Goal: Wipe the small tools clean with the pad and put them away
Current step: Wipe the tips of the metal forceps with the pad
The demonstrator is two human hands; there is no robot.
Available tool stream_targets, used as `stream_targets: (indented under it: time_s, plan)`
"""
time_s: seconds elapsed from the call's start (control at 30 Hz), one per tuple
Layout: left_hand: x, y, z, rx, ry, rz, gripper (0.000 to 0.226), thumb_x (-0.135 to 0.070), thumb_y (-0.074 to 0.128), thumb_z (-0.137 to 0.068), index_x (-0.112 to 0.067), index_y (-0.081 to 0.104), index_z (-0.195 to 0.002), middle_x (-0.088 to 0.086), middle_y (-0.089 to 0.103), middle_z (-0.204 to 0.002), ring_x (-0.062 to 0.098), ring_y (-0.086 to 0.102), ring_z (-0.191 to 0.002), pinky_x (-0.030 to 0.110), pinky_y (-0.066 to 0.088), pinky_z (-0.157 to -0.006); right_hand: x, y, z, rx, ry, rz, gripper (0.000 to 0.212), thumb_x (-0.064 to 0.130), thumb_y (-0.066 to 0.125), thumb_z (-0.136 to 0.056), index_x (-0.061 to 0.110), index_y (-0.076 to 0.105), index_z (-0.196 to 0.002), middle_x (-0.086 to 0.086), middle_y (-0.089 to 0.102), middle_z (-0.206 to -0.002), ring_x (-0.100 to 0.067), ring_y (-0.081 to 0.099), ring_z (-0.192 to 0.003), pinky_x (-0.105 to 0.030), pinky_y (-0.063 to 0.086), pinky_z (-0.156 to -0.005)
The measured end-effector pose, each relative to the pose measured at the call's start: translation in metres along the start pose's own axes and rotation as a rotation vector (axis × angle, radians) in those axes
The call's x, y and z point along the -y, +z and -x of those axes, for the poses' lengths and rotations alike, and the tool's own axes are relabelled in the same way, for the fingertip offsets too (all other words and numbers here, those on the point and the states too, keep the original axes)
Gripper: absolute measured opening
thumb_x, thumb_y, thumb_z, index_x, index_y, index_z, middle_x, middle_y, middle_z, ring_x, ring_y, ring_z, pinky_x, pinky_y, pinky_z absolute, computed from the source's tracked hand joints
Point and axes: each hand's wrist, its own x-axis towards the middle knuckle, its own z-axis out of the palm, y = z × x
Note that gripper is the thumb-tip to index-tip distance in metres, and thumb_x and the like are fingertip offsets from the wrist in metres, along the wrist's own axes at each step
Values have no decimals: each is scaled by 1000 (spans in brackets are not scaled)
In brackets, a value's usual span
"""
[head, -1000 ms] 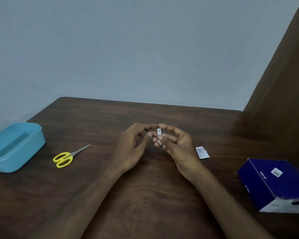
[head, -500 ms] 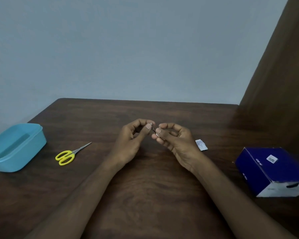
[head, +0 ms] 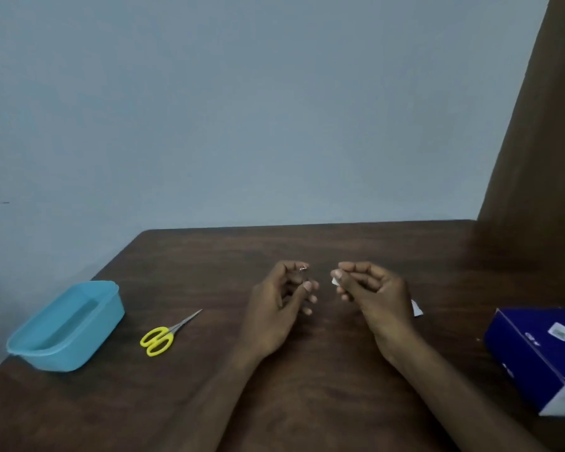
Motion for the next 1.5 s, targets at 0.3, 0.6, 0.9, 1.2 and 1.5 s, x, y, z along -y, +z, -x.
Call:
stream_targets:
  time_s: [0.3, 0.6, 0.9, 1.2, 1.5]
  plan:
    - [0, -2, -1, 11, 66, -226, 15, -14, 70, -103, -21, 80, -113, -12, 78, -96, 9, 74, -85, 28, 64, -70, 0, 3, 2, 3, -145, 174, 31, 5, 86, -87, 13, 76, -115, 4, 80, -106, -7, 79, -93, -23, 63, -82]
    - [3, -3, -2, -68, 124, -362, 11, -26, 80, -96, -28, 86, -106, -18, 81, -95, 3, 74, -84, 28, 62, -72, 3, 3, 10, 58, -614, 637, 25, 6, 79, -93, 22, 85, -111, 13, 75, -97, 2, 72, -86, -19, 57, -76]
    - [2, -2, -1, -73, 82, -360, 6, -24, 85, -92, -25, 87, -98, -16, 81, -85, -3, 75, -76, 14, 54, -67, 3, 2, 13, 66, -674, 692, 14, 12, 81, -92, 20, 86, -103, 9, 74, -86, -6, 68, -72, -33, 55, -65]
    - [-4, -3, -1, -109, -67, -223, 4, -23, 86, -91, -20, 87, -94, -5, 80, -74, 9, 75, -61, 22, 60, -60, 10, 2, 13, -70, -685, 647, 21, 5, 83, -87, 22, 86, -100, 11, 72, -81, -5, 67, -69, -24, 53, -65]
    - [-3, 1, -3, -62, -182, 183, 15, -11, 76, -98, 1, 82, -102, 10, 80, -88, 11, 71, -74, 24, 63, -70, 14, 3, 15, -151, -699, 633, 23, -1, 81, -83, 18, 84, -96, 7, 71, -78, -5, 67, -69, -24, 54, -67]
